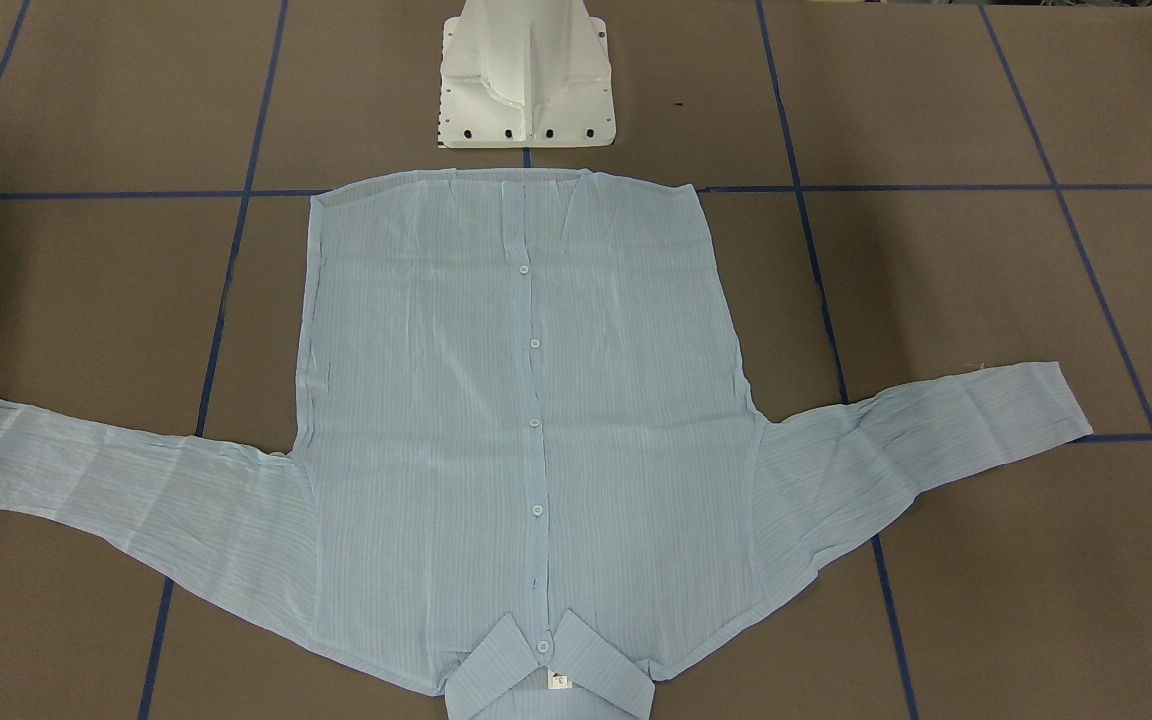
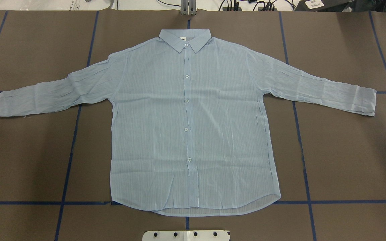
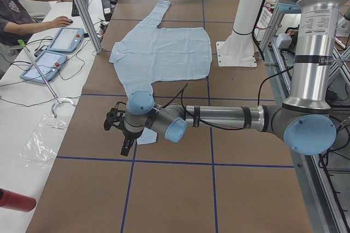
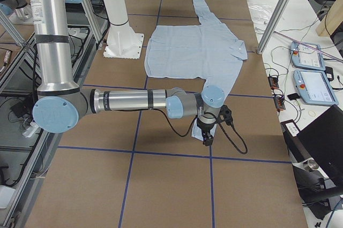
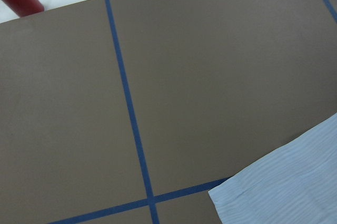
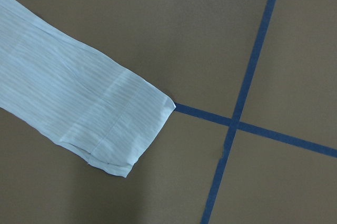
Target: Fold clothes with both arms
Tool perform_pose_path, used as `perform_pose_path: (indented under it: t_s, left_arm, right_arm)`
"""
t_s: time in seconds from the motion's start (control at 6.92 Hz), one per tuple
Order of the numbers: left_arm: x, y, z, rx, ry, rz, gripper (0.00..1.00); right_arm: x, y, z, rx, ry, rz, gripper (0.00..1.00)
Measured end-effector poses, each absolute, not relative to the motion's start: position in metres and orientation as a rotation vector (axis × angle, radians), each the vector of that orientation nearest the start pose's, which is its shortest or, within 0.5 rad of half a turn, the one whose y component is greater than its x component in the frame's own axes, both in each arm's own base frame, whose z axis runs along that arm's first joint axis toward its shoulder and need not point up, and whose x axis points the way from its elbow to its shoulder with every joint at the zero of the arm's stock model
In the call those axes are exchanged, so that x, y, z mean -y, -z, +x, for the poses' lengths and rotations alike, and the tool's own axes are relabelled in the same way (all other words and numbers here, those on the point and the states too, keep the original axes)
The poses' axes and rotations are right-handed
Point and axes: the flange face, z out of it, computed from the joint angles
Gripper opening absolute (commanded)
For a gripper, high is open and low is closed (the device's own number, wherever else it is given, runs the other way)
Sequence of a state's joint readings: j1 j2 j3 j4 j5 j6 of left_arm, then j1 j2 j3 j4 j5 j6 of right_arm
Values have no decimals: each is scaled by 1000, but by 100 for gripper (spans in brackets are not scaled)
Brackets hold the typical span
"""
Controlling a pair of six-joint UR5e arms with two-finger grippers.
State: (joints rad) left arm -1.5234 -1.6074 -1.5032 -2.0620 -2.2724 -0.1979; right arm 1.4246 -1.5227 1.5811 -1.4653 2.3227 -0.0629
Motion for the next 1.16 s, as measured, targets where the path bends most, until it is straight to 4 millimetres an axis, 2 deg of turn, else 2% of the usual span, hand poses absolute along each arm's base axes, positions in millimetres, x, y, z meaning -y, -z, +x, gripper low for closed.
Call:
perform_pose_path:
  t_s: [0.58,0.87,1.16]
  left_arm:
    - [512,-667,-47,-738,-94,449,100]
    - [511,-665,-44,-771,-77,456,100]
    - [507,-655,-42,-814,-70,472,100]
  right_arm:
    - [514,-616,-9,756,263,133,100]
    - [514,-629,-11,759,267,130,100]
    - [523,-650,-27,769,264,153,98]
